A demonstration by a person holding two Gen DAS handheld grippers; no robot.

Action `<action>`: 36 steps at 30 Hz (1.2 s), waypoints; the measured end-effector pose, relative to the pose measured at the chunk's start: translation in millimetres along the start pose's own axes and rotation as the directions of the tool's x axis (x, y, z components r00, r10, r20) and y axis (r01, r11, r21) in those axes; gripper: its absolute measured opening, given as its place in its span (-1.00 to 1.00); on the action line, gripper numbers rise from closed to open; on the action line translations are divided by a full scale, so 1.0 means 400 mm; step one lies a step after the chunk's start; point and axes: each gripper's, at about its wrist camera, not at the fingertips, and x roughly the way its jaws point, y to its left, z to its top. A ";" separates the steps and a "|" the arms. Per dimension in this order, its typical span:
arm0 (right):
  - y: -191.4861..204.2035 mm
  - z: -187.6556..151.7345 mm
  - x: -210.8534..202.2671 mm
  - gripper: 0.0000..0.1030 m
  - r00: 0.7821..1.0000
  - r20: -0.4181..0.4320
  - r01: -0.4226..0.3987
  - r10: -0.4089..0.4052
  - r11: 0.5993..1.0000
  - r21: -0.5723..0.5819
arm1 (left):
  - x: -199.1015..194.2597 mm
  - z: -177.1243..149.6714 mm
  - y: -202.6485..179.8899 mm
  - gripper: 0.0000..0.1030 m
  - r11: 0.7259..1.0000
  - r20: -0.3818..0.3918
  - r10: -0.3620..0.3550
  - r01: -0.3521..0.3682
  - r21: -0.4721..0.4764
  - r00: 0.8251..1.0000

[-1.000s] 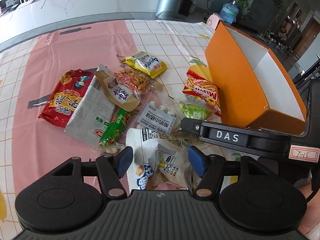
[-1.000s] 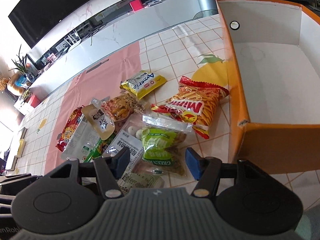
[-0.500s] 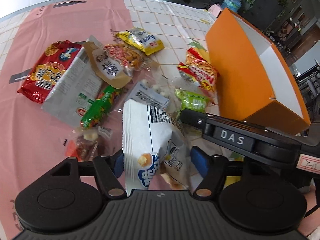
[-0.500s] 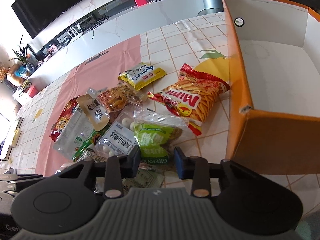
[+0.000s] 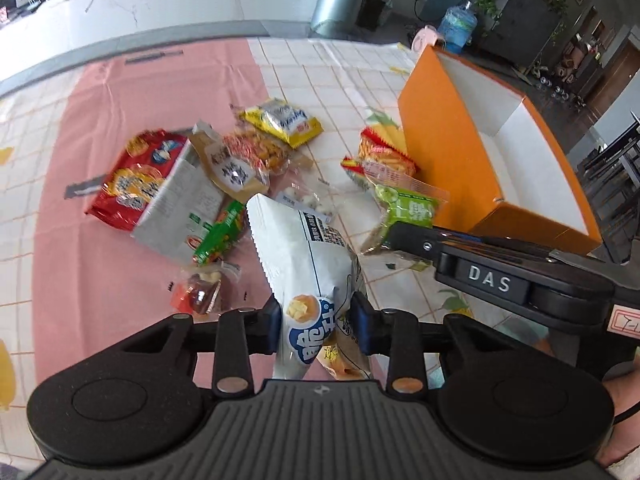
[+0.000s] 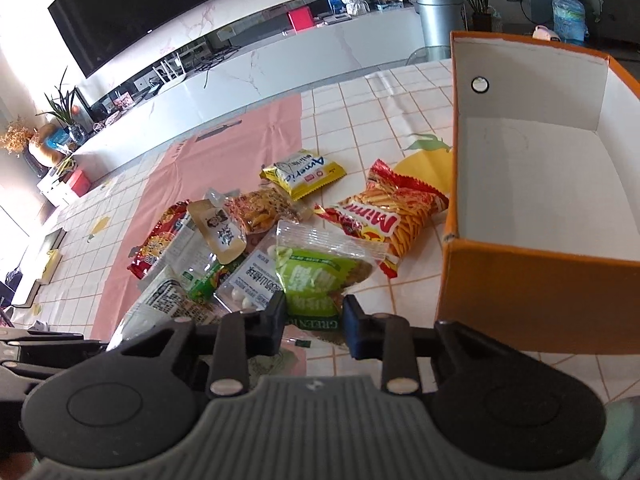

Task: Organize snacks
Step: 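Carry both bags into the orange box and open both tools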

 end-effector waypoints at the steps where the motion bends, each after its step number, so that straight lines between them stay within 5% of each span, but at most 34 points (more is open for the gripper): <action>1: 0.001 0.003 -0.017 -0.49 1.000 0.013 -0.005 0.005 1.000 -0.004 | -0.016 0.002 -0.005 -0.25 1.000 0.020 0.011 -0.011 0.004 1.000; 10: -0.028 0.054 -0.215 -0.52 0.986 0.152 -0.074 0.074 0.997 -0.007 | -0.134 0.078 -0.085 -0.25 0.999 0.189 -0.003 -0.007 0.052 0.982; 17: -0.115 0.111 -0.338 -0.53 0.973 0.232 0.023 -0.013 0.999 -0.039 | -0.135 0.155 -0.212 -0.25 0.983 0.243 -0.110 0.069 0.169 0.964; 22: -0.230 0.160 -0.338 -0.53 0.979 0.171 0.118 -0.112 0.993 -0.026 | -0.049 0.221 -0.312 -0.25 0.956 0.195 -0.200 0.147 0.254 0.960; 27: -0.339 0.190 -0.276 -0.61 0.986 0.031 0.163 -0.163 0.986 -0.021 | 0.073 0.256 -0.409 -0.25 0.913 0.116 -0.214 0.157 0.377 0.970; 28: -0.353 0.193 -0.260 -1.00 0.986 0.006 0.169 -0.169 0.985 -0.027 | 0.094 0.256 -0.420 -0.25 0.906 0.085 -0.214 0.165 0.391 0.973; 36: -0.417 0.201 -0.164 -1.00 0.974 -0.105 0.196 -0.203 0.978 -0.069 | 0.207 0.266 -0.447 -0.25 0.890 -0.039 -0.134 0.138 0.435 0.990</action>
